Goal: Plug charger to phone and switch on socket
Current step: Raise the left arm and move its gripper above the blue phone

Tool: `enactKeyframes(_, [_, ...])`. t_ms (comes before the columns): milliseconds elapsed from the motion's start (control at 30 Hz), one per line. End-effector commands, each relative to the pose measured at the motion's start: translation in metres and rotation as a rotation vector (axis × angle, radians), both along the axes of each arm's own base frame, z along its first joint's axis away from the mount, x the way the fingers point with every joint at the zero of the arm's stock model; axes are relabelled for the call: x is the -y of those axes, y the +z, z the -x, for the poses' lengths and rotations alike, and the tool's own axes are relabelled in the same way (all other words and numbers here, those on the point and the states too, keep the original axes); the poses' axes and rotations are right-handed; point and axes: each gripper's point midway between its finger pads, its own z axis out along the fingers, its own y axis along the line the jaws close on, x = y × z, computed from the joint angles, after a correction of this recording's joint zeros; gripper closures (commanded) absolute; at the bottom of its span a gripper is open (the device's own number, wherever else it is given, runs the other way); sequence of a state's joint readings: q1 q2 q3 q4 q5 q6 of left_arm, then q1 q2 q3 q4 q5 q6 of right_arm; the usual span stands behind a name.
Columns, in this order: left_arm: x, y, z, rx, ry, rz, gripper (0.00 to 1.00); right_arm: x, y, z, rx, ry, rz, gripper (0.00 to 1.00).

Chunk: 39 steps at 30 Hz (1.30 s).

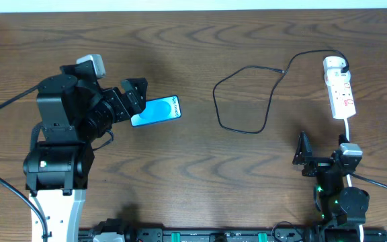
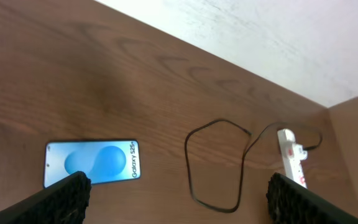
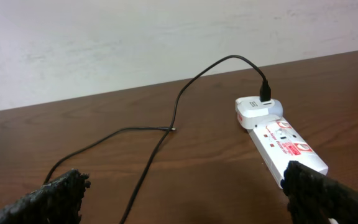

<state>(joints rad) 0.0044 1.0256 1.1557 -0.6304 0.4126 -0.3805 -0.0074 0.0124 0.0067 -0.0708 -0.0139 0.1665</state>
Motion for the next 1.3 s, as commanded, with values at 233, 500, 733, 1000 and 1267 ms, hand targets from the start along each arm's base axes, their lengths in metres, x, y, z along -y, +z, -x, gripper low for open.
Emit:
enactKeyframes(233, [-0.018,-0.008,-0.002,-0.115,0.250,0.161,0.09,-0.001,-0.001,0.000,-0.001,0.005,0.015,0.01])
enactKeyframes(500, [-0.032,-0.028,-0.011,-0.233,0.366,0.155,0.10,-0.001,-0.001,0.000,-0.001,0.005,0.015,0.01])
enactKeyframes(733, [-0.035,-0.033,-0.028,-0.334,0.380,0.106,0.09,-0.001,-0.001,0.000,-0.001,0.005,0.015,0.01])
enactKeyframes(1000, [-0.045,-0.032,-0.045,-0.442,0.484,-0.021,0.10,-0.001,-0.001,0.000,-0.001,0.005,0.015,0.01])
enactKeyframes(1267, [-0.031,-0.049,-0.070,-0.483,0.305,-0.233,0.10,-0.001,-0.001,0.000,-0.001,0.005,0.015,0.01])
